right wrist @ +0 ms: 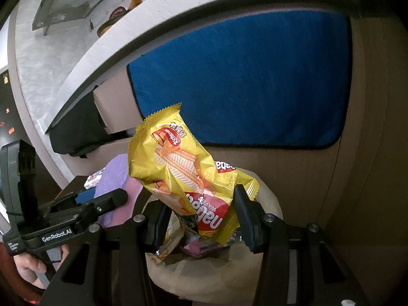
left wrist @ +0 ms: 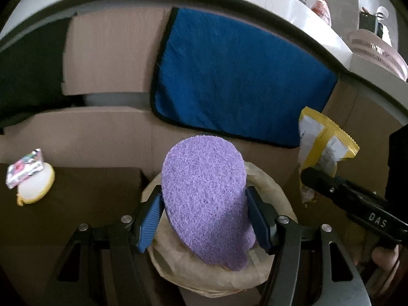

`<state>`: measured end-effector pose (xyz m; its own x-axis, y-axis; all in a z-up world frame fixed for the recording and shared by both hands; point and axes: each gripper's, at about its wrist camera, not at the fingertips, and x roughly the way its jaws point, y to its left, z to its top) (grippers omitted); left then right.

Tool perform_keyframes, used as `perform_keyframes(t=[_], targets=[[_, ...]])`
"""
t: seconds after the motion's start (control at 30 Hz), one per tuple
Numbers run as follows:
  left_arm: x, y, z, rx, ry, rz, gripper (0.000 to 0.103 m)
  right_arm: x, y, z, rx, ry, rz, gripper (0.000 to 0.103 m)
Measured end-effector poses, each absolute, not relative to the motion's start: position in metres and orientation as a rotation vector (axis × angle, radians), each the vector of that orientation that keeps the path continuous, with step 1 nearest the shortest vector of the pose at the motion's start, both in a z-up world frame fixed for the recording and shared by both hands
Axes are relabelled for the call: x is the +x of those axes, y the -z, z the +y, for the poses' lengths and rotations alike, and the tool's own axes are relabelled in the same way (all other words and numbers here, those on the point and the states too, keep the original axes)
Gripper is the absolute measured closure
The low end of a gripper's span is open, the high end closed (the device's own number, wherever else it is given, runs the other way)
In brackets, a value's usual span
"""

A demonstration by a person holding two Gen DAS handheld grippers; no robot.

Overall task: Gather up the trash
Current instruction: 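Open the left tool to drop the sponge in the bin while right drops the wafer bag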

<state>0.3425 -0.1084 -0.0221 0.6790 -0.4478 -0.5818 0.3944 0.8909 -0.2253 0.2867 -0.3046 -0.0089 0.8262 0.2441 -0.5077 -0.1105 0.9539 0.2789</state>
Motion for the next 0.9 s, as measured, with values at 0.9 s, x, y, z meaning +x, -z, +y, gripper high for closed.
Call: perform_keyframes(t=[0.9], targets=[[0.323,-0.005,0.026,-0.178,0.280,0.690,0.036,0.273,0.012,-0.292,0.387,-0.201,0.563,0.031]])
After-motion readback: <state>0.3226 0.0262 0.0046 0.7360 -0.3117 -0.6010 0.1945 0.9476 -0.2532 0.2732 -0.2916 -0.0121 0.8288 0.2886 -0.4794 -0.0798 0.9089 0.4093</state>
